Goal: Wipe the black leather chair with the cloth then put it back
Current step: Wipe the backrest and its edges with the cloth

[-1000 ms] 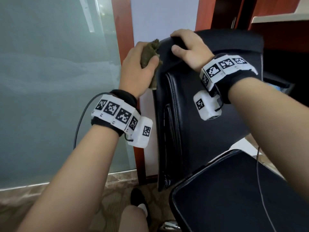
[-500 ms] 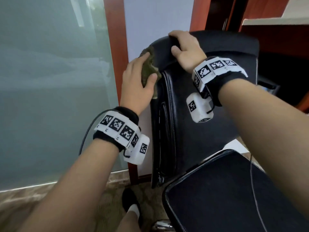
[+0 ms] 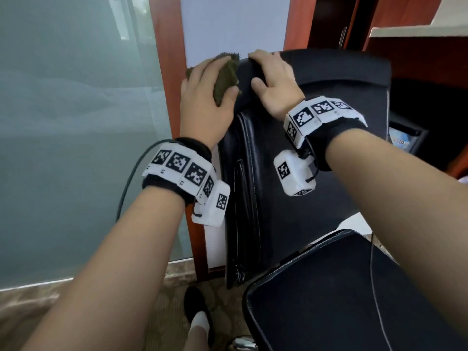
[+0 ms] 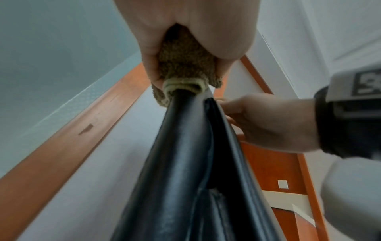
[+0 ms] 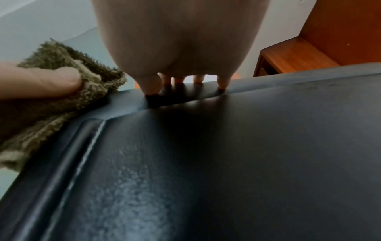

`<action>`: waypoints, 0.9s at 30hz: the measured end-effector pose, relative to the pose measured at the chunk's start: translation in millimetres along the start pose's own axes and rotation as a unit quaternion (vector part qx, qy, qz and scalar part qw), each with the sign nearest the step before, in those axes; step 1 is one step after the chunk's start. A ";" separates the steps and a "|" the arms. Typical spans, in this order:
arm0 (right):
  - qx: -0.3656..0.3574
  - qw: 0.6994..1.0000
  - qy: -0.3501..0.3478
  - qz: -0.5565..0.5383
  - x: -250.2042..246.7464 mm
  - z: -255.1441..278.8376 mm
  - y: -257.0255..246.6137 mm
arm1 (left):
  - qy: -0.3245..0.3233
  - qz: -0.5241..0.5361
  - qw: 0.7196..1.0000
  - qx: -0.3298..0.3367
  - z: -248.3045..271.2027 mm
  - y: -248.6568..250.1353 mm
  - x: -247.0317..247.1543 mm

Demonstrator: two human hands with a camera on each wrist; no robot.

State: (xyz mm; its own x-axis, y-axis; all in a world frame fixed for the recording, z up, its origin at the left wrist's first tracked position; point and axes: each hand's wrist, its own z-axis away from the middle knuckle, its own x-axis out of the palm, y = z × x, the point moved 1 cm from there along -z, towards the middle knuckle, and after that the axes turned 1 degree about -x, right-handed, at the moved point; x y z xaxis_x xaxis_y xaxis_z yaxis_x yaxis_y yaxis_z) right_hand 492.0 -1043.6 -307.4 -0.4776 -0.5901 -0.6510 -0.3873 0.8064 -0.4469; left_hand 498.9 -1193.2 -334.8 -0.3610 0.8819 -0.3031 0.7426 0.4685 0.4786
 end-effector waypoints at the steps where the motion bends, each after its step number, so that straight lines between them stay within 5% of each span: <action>1: 0.000 1.000 0.000 0.004 0.3 0.3 -0.3 | 0.000 0.003 1.000 0.000 3.3 -2.7 0.3; 13: 0.033 0.999 0.037 -0.017 8.6 -0.8 -0.2 | 0.002 0.059 0.997 -0.046 23.2 -20.4 -1.4; 20: 0.054 0.998 0.038 -0.024 6.9 -4.9 3.5 | -0.007 0.066 0.996 -0.052 82.6 -30.8 16.9; 27: 0.045 0.998 0.044 -0.013 6.6 -1.4 0.1 | 0.069 0.084 0.994 -0.025 14.7 -5.6 2.2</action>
State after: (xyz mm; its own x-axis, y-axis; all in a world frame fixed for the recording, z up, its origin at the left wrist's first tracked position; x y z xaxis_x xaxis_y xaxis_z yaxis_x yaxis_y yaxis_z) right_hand 487.7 -1047.5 -310.9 -0.5375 -0.6091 -0.5832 -0.3307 0.7884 -0.5187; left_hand 502.2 -1194.6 -350.3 -0.3112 0.9449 -0.1013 0.7716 0.3135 0.5535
